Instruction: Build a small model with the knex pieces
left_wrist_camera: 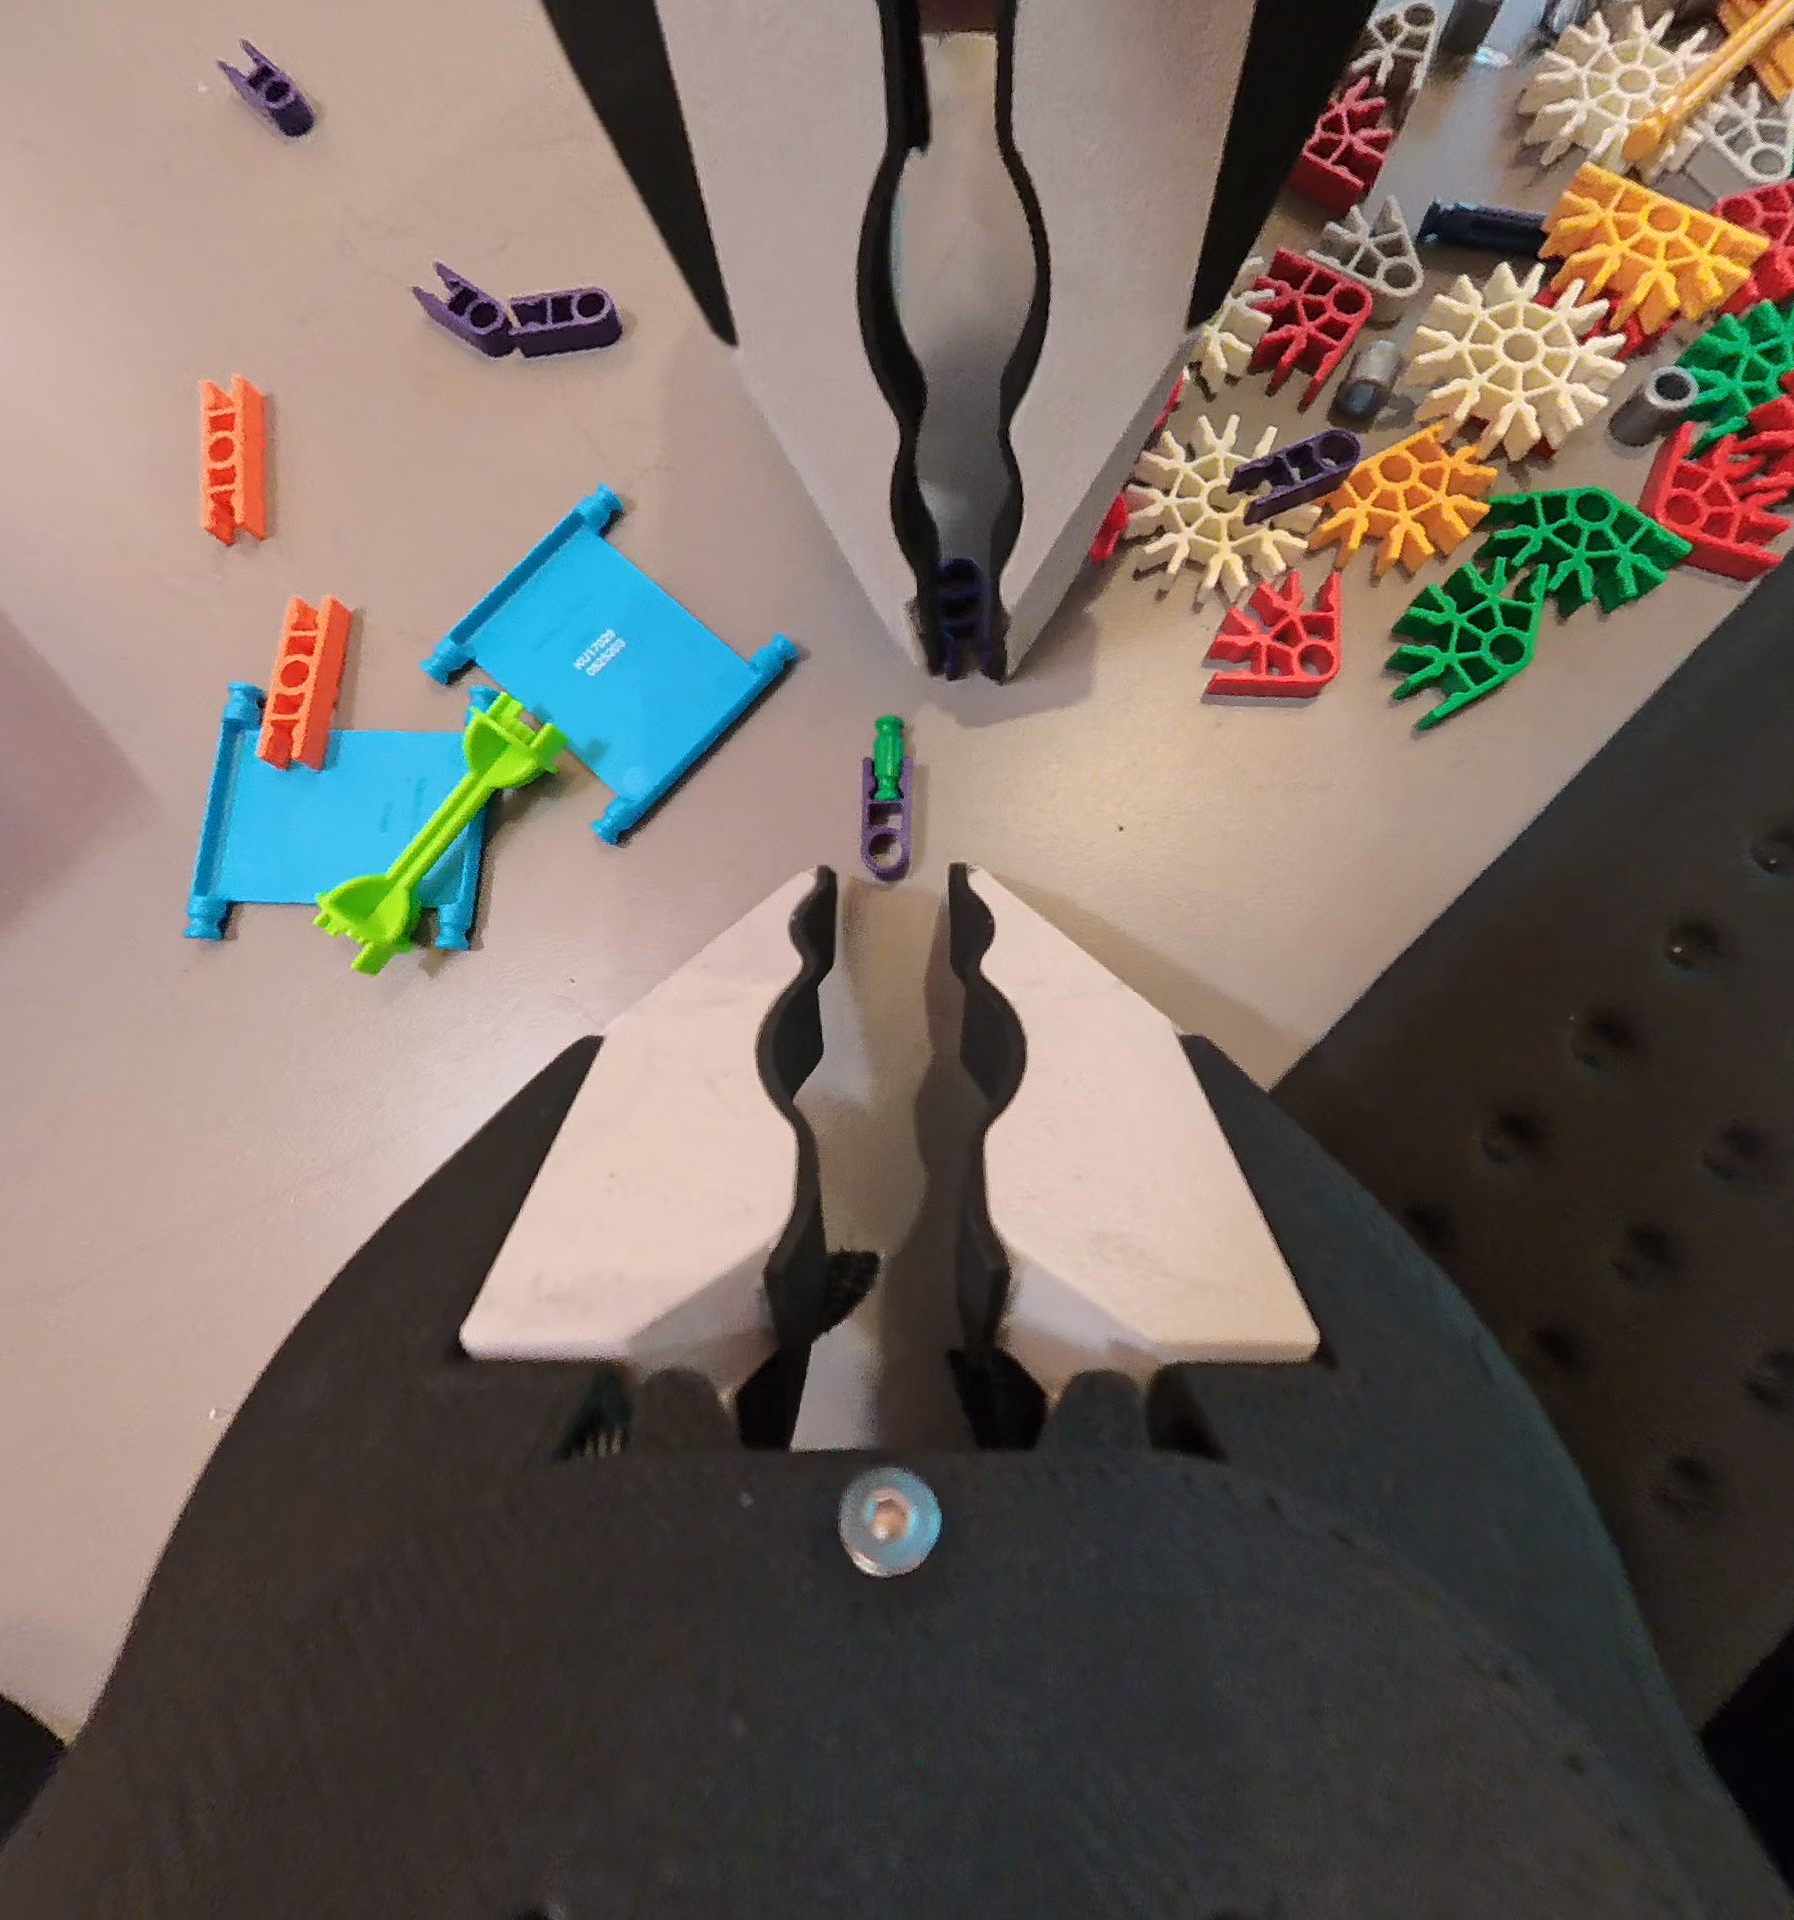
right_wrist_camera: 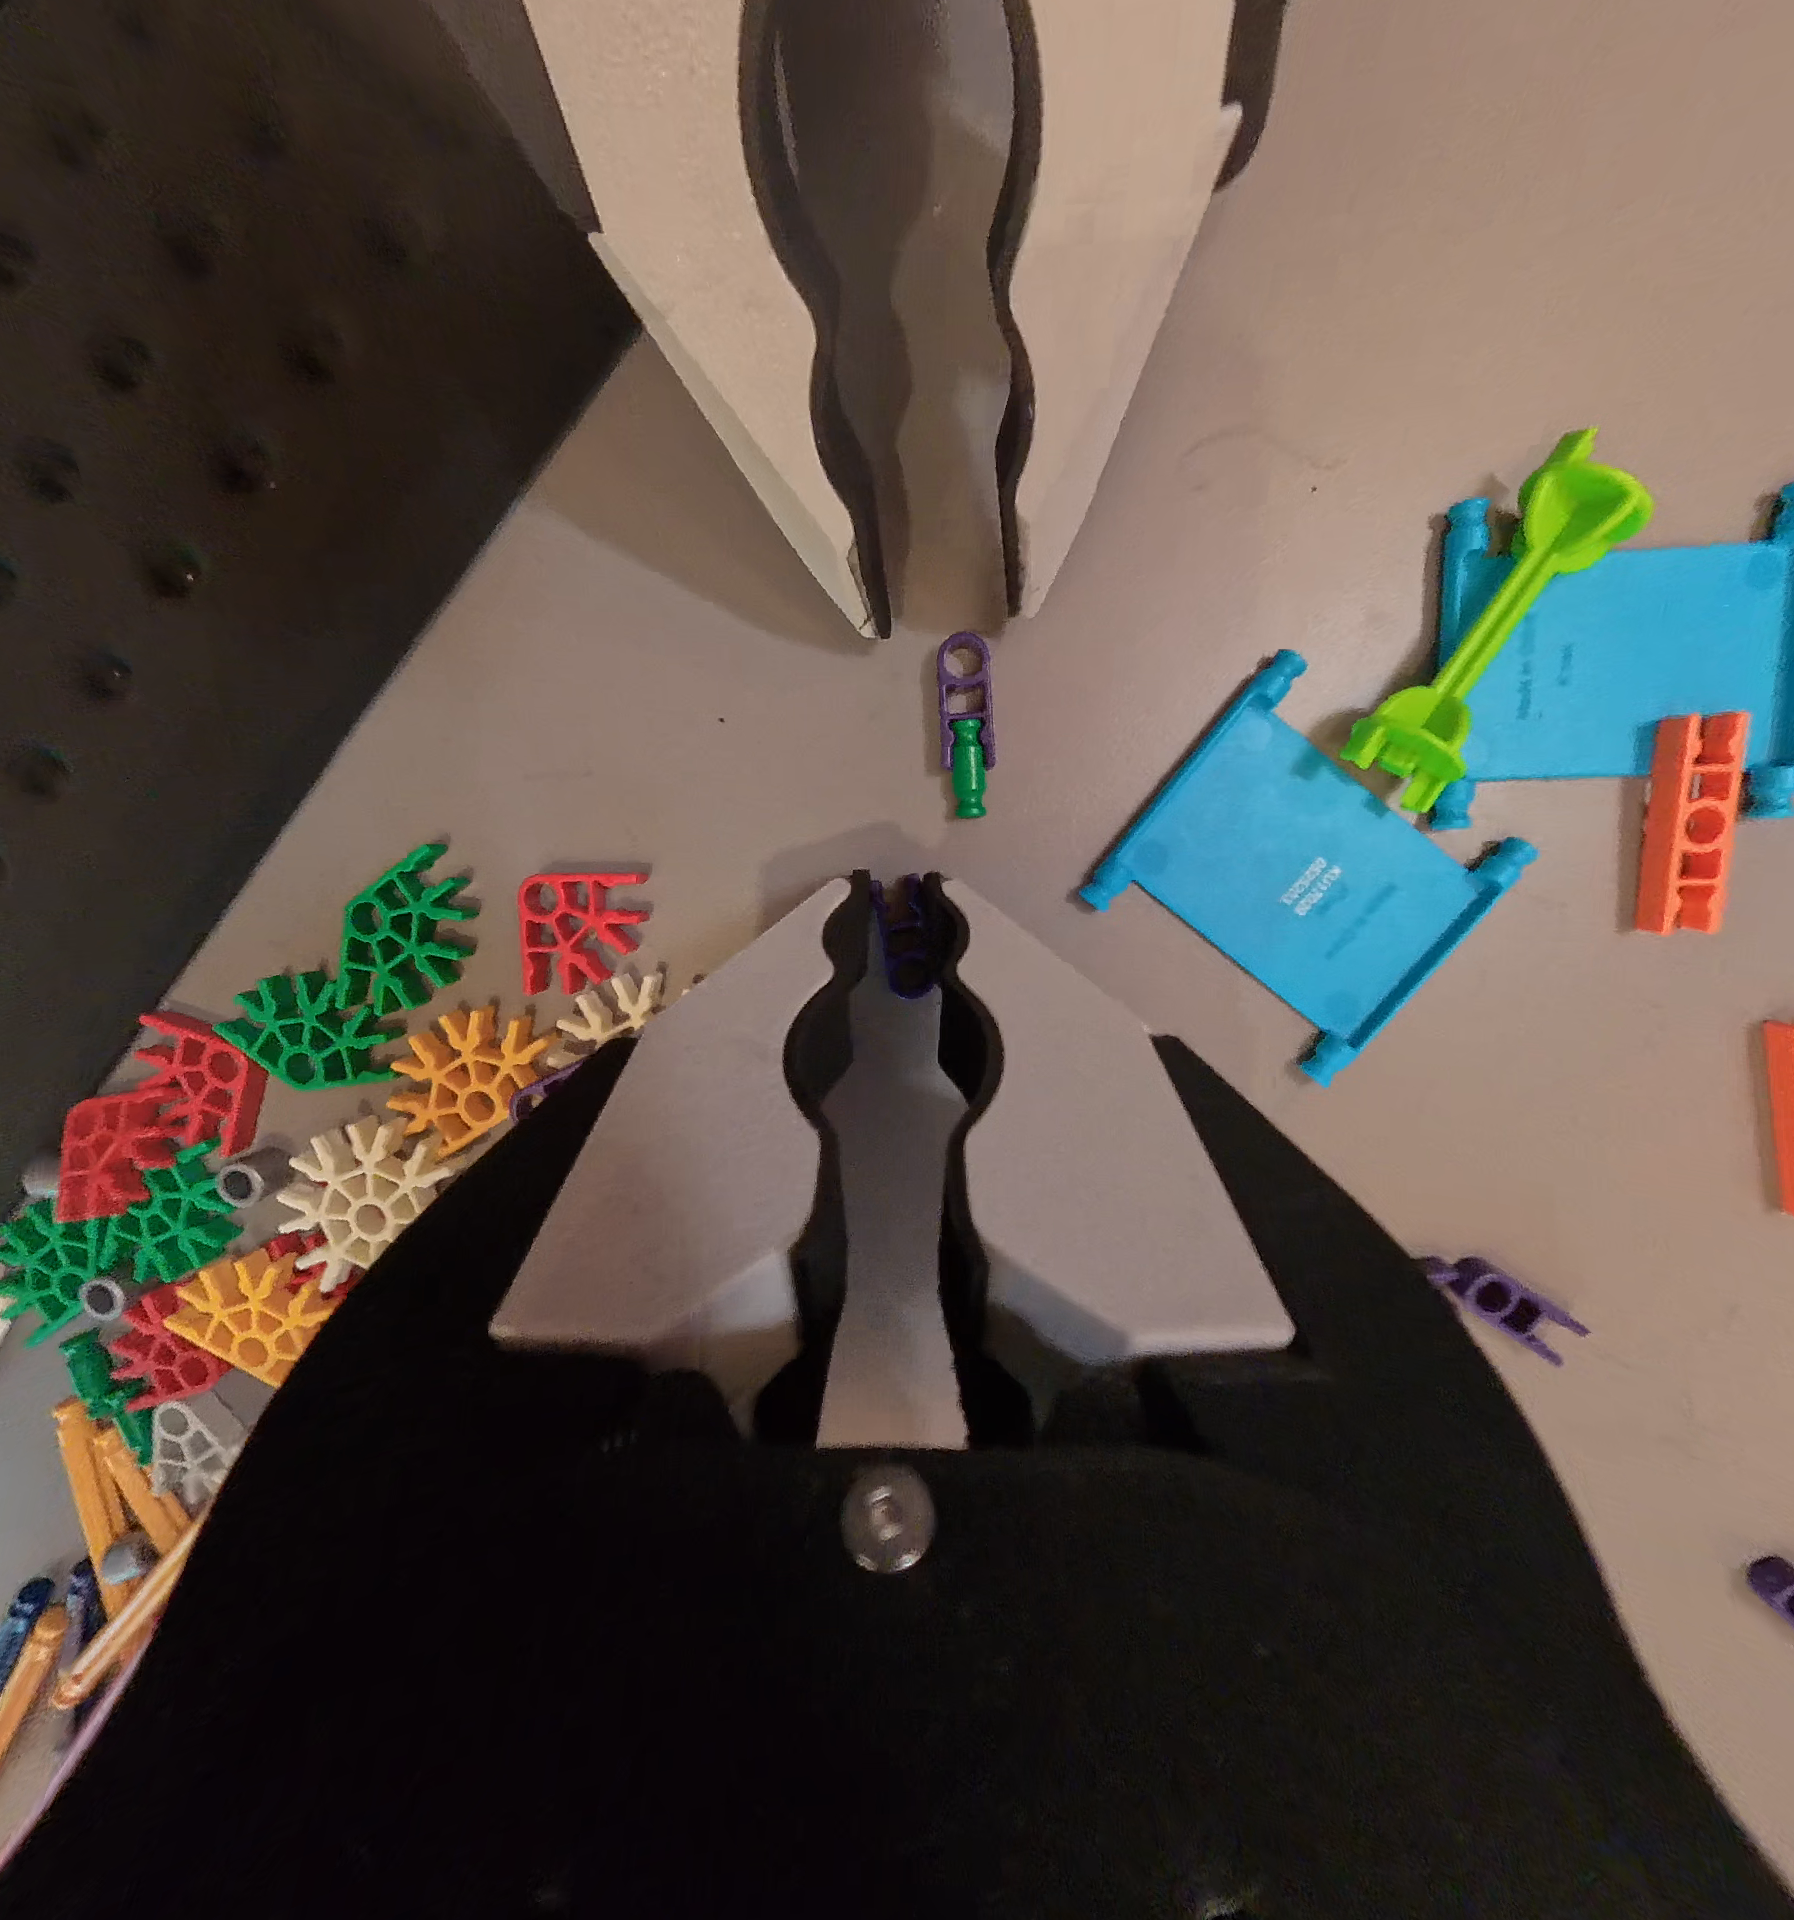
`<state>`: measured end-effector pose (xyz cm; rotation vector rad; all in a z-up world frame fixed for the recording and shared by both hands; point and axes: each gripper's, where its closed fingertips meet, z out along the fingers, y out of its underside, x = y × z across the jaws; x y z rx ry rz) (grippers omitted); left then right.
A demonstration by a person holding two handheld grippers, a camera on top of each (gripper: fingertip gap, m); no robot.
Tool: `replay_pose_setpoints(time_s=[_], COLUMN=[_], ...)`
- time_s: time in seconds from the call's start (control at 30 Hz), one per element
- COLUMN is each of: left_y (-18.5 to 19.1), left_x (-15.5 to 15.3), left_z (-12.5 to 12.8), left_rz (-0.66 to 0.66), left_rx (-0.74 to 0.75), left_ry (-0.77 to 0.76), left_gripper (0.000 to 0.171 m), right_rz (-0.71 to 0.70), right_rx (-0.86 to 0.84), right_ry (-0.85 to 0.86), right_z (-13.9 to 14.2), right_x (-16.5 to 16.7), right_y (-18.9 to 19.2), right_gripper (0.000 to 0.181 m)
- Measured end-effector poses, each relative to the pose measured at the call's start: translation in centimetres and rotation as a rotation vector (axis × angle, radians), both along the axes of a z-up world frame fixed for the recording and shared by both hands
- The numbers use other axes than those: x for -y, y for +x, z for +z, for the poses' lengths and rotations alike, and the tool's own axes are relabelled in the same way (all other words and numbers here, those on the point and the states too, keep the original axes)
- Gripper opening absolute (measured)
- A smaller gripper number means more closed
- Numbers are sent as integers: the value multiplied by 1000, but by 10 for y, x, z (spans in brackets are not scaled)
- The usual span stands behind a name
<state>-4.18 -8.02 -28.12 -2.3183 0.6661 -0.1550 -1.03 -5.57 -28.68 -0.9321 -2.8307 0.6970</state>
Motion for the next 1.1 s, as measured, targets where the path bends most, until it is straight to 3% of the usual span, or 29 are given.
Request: replay_pose_setpoints(time_s=[0.27,0.37,0.53,0.73,1.1], left_y=[5,6,8,10,15], left_x=[-9,-10,-12,-12,-12], left_z=[-2,-5,-6,-6,-6], left_rz=[-11,-17,-23,-44,-100], left_rx=[-7,-13,2,9,28], left_ry=[2,-12,-16,-17,-24], left_gripper=[21,17,8,7,7], right_rz=[-135,-158,-149,-168,-56], right_rx=[-15,-18,-19,-71,-71], right_ry=[-80,-69,-60,-92,-31], right_z=[4,3,1,8,4], right_x=[0,-3,-2,0,5], right_y=[-4,-4,2,-4,-10], right_gripper=[8,21,7,7,7])
